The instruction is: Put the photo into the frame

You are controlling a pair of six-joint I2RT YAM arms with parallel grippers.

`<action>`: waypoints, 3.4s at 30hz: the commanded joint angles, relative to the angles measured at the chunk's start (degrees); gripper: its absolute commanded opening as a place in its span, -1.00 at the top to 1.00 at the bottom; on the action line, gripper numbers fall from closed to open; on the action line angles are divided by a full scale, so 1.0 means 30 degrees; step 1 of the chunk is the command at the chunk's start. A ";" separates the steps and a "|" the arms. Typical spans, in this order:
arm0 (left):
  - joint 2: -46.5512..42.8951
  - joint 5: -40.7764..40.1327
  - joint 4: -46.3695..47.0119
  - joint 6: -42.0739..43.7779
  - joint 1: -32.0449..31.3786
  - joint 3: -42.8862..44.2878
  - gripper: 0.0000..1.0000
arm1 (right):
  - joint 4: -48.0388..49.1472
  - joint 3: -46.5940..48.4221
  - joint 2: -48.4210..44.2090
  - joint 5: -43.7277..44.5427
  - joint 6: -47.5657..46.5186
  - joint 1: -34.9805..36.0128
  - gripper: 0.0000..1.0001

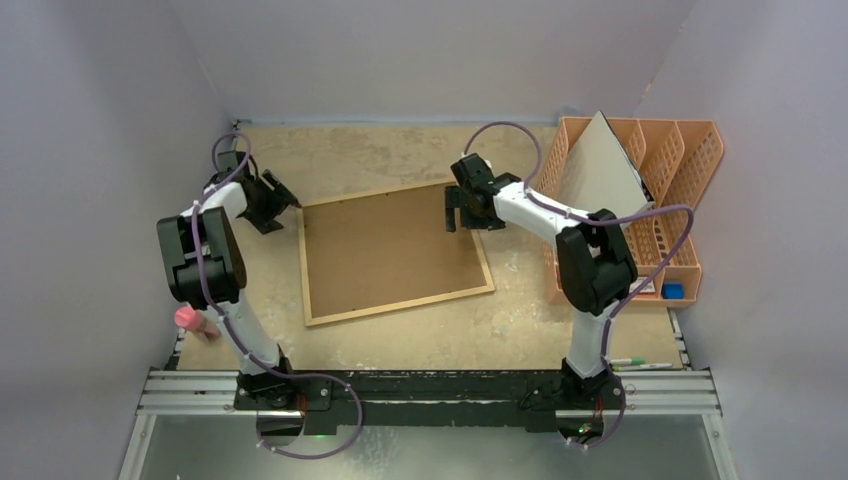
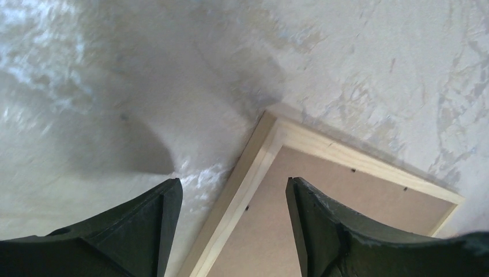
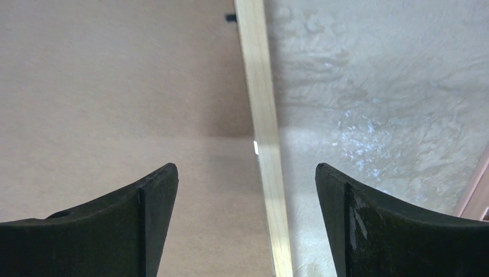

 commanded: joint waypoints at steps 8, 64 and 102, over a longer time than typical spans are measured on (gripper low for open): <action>-0.4914 0.3038 0.0573 0.0173 0.0062 -0.6712 0.04 | 0.1480 0.3727 0.1065 -0.3199 -0.0432 0.3416 -0.68; -0.6893 0.2540 0.1105 -0.0392 -0.0498 -1.2596 1.00 | -0.2047 1.2630 1.2085 -0.1534 0.1287 1.0861 -0.86; -0.8115 0.0958 0.0246 -0.0802 -0.0468 -1.2917 1.00 | -0.3752 1.1547 1.5512 0.0672 0.0473 1.2167 -0.32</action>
